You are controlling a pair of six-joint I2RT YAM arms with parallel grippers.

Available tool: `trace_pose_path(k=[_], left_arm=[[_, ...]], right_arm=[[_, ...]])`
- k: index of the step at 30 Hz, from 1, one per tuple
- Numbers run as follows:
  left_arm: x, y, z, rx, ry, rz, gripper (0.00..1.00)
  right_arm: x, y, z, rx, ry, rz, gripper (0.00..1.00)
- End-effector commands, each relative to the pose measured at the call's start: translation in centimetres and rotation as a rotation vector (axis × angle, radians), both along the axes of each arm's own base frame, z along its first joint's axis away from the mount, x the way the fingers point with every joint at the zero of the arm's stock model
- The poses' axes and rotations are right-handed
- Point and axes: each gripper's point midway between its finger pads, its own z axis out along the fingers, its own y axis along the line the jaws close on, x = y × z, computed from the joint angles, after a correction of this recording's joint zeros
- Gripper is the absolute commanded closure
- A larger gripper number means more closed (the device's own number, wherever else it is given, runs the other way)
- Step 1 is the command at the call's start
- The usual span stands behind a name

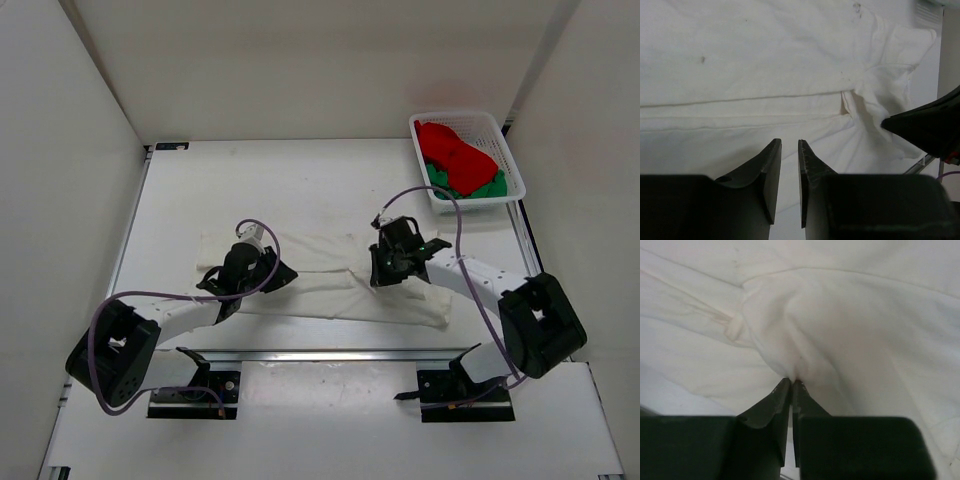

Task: Fold and stack the t-shirts
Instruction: Fold the other side of the tshirt into a rectangle

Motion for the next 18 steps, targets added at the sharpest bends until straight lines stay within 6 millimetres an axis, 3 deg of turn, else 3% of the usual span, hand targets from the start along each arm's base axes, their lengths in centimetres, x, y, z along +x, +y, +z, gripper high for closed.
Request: trace_pose_path(k=[1, 4, 5, 6, 8, 10, 12, 13, 14, 18], left_arm=[[0.7, -0.8, 1.9, -0.048, -0.035, -0.017, 0.69], [1.0, -0.6, 2.1, -0.053, -0.035, -0.007, 0.70], [0.8, -0.9, 2.1, -0.058, -0.032, -0.018, 0.69], [0.7, -0.8, 2.2, -0.055, -0.031, -0.024, 0.70], [0.5, -0.8, 1.9, -0.053, -0.019, -0.032, 0.69], [0.6, -0.6, 1.8, -0.057, -0.014, -0.022, 0.69], [0.6, -0.5, 1.7, -0.056, -0.013, -0.018, 0.70], [0.7, -0.4, 1.8, -0.062, -0.011, -0.015, 0.69], [0.6, -0.4, 1.7, -0.059, -0.010, -0.012, 0.69], [0.4, -0.2, 1.4, -0.057, -0.010, -0.013, 0.69]], right_arm=[[0.2, 2.2, 5.4, 0.211, -0.012, 0.076, 0.99], [-0.1, 0.7, 4.9, 0.251, 0.083, 0.051, 1.00], [-0.5, 0.1, 3.8, 0.247, 0.133, 0.020, 0.97], [0.1, -1.0, 3.1, 0.222, 0.149, -0.025, 0.92], [1.0, -2.5, 1.9, 0.155, 0.141, -0.091, 0.70], [1.6, -3.2, 1.3, 0.072, 0.117, -0.119, 0.66], [2.8, -3.8, 1.9, -0.025, 0.044, -0.148, 0.67], [2.8, -2.9, 2.4, -0.032, 0.011, -0.120, 0.68], [3.6, -2.8, 3.6, -0.032, -0.043, -0.133, 0.72], [2.7, -0.7, 6.6, 0.023, -0.184, -0.071, 0.92]])
